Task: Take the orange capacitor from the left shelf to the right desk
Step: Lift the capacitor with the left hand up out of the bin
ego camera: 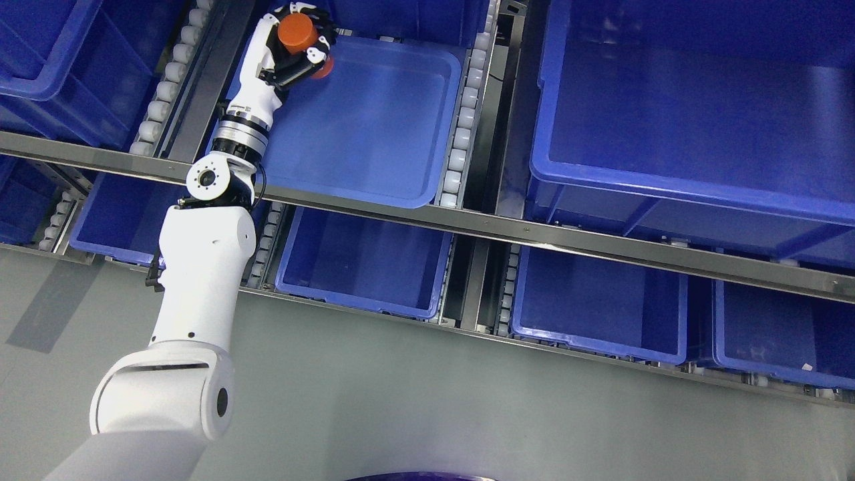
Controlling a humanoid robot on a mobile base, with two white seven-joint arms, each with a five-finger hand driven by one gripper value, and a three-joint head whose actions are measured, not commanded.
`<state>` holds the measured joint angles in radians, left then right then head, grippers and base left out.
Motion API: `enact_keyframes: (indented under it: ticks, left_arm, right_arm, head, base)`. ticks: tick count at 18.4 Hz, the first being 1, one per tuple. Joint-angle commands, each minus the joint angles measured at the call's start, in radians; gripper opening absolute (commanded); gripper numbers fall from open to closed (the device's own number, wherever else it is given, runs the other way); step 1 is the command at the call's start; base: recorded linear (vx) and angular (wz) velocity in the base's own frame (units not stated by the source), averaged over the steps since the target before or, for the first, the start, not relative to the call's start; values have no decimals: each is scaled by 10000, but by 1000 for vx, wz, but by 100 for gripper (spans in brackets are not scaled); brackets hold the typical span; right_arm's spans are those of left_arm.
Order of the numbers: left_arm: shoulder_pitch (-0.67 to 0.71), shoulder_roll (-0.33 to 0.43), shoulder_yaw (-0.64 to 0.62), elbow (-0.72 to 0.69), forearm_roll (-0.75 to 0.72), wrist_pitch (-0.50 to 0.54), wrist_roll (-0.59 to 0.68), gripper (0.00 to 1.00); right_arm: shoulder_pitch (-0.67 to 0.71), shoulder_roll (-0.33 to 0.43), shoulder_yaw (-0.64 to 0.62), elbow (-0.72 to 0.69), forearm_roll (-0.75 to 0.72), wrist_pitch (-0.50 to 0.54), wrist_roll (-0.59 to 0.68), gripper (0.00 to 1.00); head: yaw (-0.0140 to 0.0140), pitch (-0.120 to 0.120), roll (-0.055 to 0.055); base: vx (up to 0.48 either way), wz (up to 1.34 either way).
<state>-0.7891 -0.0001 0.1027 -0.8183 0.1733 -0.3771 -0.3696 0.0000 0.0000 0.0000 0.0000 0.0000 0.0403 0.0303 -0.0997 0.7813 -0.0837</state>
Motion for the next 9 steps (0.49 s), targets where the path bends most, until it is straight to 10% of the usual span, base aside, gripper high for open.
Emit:
enact_keyframes:
  ticks: [1,9]
  left_arm:
    - [817,175,-1147,-3593,1565,-125,15,2]
    - [3272,175,-1840,-6466,1580,-524,45,2]
  right_arm:
    - [337,-175,-123,-230,0,-4,4,100]
    - [337,-175,-123,-230,0,-4,4,100]
  head:
    - [0,0,0]
    - [0,0,0]
  base:
    - [0,0]
    - [-5,0]
